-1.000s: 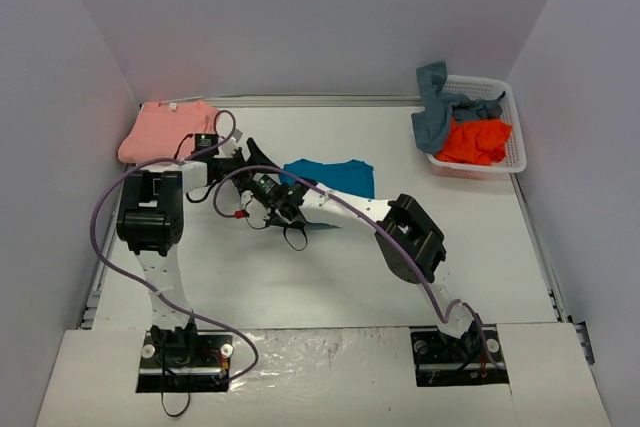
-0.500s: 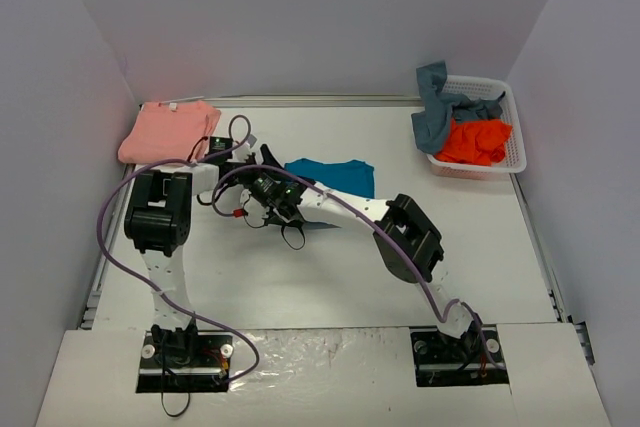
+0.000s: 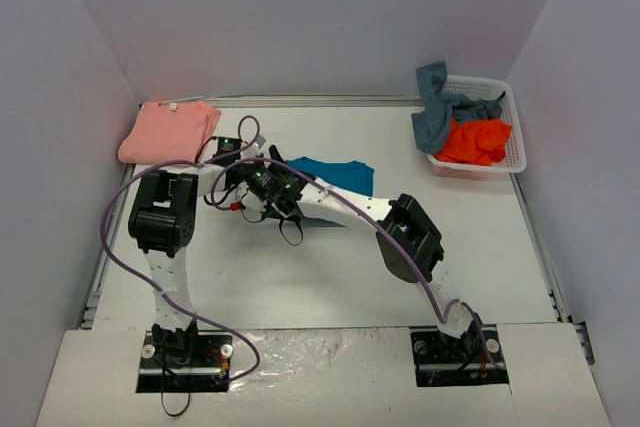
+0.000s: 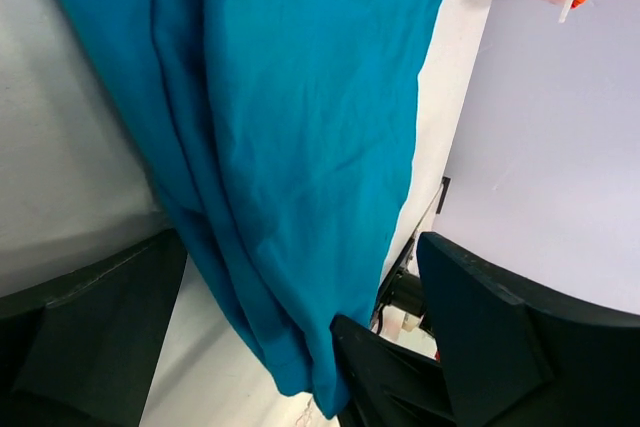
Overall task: Fold and stack the t-shirts
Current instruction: Put the neatly folded tshirt into the corner of the board with the left arm
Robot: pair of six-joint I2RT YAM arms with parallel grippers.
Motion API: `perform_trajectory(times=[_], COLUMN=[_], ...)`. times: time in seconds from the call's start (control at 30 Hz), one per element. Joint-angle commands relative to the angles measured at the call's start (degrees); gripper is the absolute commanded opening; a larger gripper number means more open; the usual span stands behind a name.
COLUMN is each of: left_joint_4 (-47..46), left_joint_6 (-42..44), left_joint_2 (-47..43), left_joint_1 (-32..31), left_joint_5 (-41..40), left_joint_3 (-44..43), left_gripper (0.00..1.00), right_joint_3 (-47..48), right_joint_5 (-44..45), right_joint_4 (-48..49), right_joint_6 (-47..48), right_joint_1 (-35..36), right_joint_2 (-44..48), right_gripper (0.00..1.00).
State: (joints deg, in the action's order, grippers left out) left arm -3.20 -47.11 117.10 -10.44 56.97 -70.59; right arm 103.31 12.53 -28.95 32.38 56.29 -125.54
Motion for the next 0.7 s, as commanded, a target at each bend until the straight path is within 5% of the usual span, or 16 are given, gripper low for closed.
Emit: perform_trajectory(times=[0.0,0.13,0.53,0.57,0.63,0.67], left_joint_4=[-3.0,-4.6,-5.9,-6.0,-6.1,-6.1], left_joint_6=[-1.3,-1.6,-3.0,-2.9,-2.8,-2.7], left_joint_2=[-1.0,-1.7,-3.6,-3.6,-3.3,-3.2], left_joint_1=[-1.3,-1.8,-2.0,-2.0,-2.0,-2.0], left_joint_5=[1.6,2.7,4.0,4.2,4.5,4.8], left_joint_3=[0.1,0.4,0.5,0.5,0.3,0.2], left_gripper=[0.99,0.57,0.03,0.02,0.02,0.02], right_joint_3=[2.1,2.0,2.0,1.6,0.0,-0.7], right_joint_5=[1.9,1.6,1.1,1.2,0.7,0.1], right_joint_4=[-2.3,-2.5,-2.7,-2.7,-2.6,-2.7], right_joint_6=[0.4,0.3,0.1,0.1,0.4,0.4], right_joint_1=[0.0,-0.2,-1.1,-1.1,-1.2,-1.4], right_joint_2=[-0.7,-1.4,-2.4,-2.2,-0.4,0.4], right_gripper=[0.00,0.00,0.02,0.40,0.49,0.62])
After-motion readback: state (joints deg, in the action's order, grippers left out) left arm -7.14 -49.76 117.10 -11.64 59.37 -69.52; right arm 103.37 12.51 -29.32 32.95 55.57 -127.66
